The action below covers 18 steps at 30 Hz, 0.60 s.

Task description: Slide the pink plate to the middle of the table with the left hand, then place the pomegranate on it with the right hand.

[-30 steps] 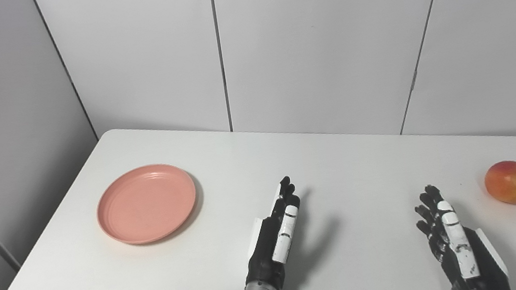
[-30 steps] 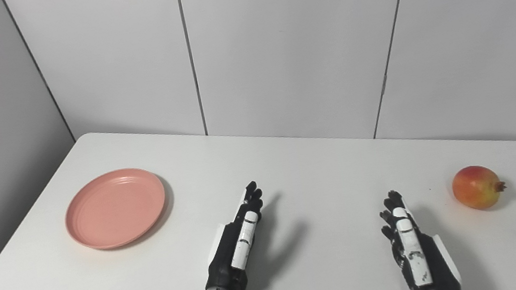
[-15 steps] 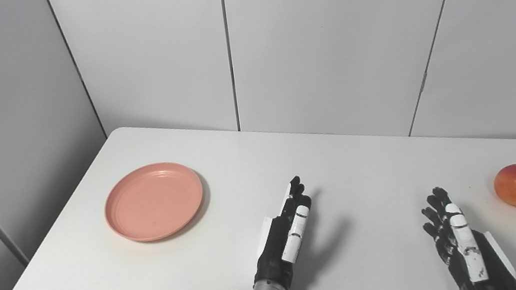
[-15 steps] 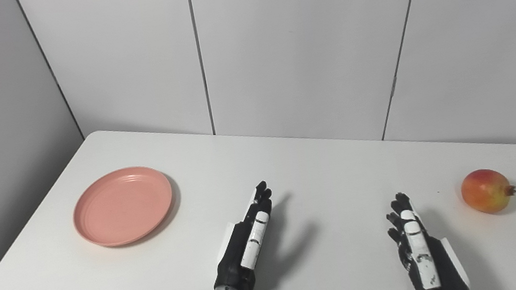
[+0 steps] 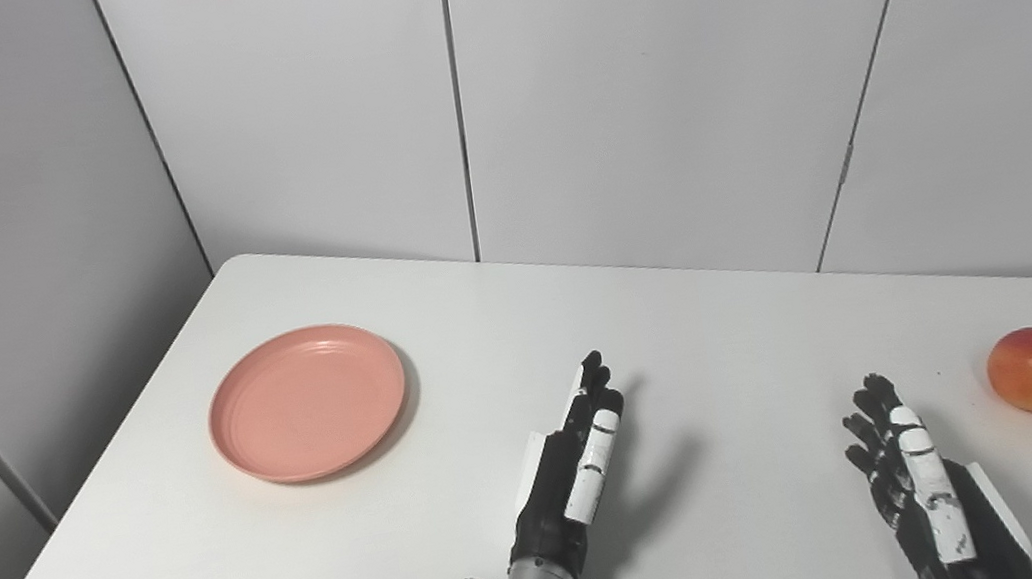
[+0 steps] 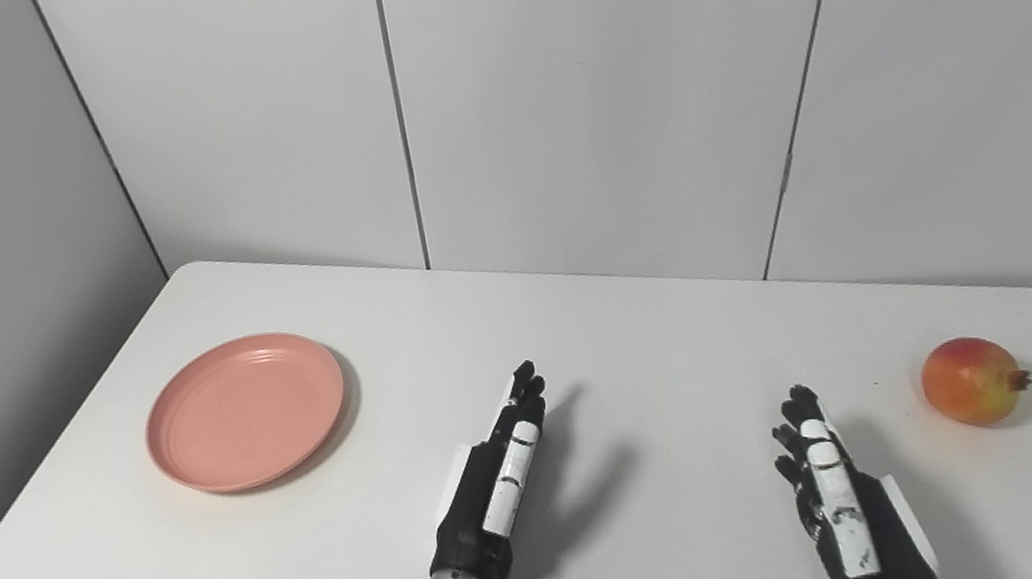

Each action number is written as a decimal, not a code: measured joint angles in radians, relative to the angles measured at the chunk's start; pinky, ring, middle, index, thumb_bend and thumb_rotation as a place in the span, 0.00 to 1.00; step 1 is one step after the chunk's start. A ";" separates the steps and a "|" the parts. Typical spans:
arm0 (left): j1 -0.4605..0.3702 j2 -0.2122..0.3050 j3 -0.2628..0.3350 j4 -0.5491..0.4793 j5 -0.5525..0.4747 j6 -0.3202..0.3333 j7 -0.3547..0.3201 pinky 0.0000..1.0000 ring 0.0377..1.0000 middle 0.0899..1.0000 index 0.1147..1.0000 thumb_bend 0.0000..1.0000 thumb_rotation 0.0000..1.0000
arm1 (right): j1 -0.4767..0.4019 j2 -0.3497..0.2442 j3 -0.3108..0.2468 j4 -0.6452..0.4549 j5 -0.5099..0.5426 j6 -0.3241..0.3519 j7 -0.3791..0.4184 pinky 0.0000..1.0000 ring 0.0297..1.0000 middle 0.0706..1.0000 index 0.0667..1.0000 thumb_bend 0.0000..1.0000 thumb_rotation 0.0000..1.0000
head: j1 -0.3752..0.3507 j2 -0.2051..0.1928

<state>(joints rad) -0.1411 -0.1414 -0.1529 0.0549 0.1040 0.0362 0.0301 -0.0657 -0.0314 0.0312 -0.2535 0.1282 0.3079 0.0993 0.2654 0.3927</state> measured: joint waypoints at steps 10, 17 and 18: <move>-0.024 0.028 0.018 -0.027 0.008 0.027 -0.002 0.95 0.96 0.97 0.95 0.46 1.00 | 0.000 0.008 0.001 0.001 -0.008 0.000 -0.004 1.00 1.00 0.99 0.98 0.22 1.00 | 0.006 -0.008; -0.055 0.051 0.040 -0.068 0.007 0.027 -0.003 0.95 0.94 0.95 0.94 0.44 1.00 | 0.000 0.009 0.001 0.002 -0.008 0.000 -0.006 1.00 1.00 0.99 0.99 0.22 1.00 | 0.011 -0.014; -0.061 0.055 0.045 -0.075 0.007 0.027 -0.003 0.96 0.95 0.96 0.94 0.44 1.00 | 0.000 0.009 0.001 0.003 -0.009 0.000 -0.006 1.00 1.00 0.99 0.98 0.22 1.00 | 0.012 -0.015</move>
<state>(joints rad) -0.2019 -0.0867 -0.1078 -0.0203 0.1114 0.0633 0.0274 -0.0658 -0.0226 0.0321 -0.2506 0.1196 0.3079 0.0931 0.2776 0.3774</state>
